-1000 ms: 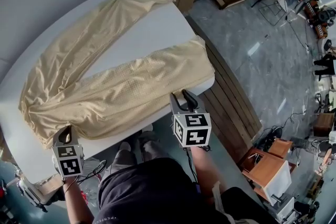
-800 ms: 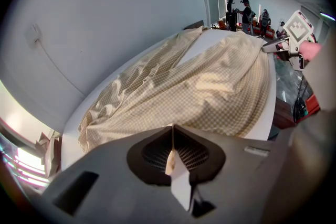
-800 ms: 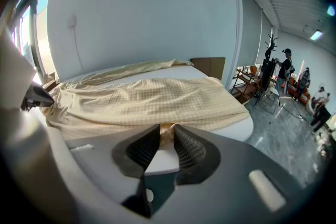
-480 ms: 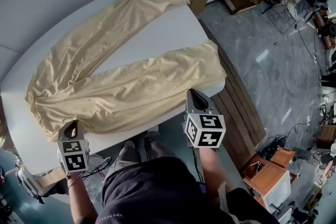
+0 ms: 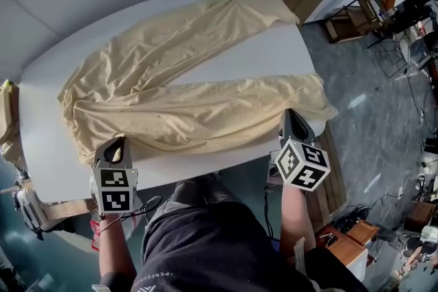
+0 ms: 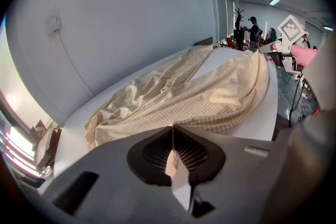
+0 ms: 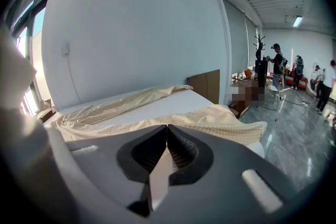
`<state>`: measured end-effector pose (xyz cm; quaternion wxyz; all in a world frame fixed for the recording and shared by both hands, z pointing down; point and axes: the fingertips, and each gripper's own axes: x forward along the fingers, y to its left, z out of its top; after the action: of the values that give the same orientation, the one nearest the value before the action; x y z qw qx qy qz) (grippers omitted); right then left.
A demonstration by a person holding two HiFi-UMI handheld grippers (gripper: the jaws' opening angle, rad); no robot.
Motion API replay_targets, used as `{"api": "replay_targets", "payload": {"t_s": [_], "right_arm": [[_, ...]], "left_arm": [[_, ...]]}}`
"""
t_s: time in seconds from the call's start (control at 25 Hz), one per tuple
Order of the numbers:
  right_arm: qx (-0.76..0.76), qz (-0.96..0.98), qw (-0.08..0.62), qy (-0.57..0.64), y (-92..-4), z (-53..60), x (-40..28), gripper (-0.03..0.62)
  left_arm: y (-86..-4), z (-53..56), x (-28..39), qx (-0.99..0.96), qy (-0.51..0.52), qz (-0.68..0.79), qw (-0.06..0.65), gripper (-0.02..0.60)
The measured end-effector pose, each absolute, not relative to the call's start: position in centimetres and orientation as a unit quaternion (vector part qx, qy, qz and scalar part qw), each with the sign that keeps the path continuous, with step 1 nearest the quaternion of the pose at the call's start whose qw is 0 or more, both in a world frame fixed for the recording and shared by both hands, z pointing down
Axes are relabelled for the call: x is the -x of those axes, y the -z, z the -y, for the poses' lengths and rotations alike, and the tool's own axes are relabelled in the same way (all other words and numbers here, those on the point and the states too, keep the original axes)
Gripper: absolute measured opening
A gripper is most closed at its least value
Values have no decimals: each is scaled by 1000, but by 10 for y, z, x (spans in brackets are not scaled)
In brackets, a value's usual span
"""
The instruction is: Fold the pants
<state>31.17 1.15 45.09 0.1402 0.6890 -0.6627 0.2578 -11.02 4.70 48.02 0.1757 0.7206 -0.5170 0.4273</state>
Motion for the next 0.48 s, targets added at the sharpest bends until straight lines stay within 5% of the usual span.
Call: {"api": "replay_targets", "payload": {"t_s": [0.48], "right_arm": [[-730,638,124,-211,-412,37,-299,3]], "left_arm": [[-463,-26,138,-762,-359,506,186,14]]}}
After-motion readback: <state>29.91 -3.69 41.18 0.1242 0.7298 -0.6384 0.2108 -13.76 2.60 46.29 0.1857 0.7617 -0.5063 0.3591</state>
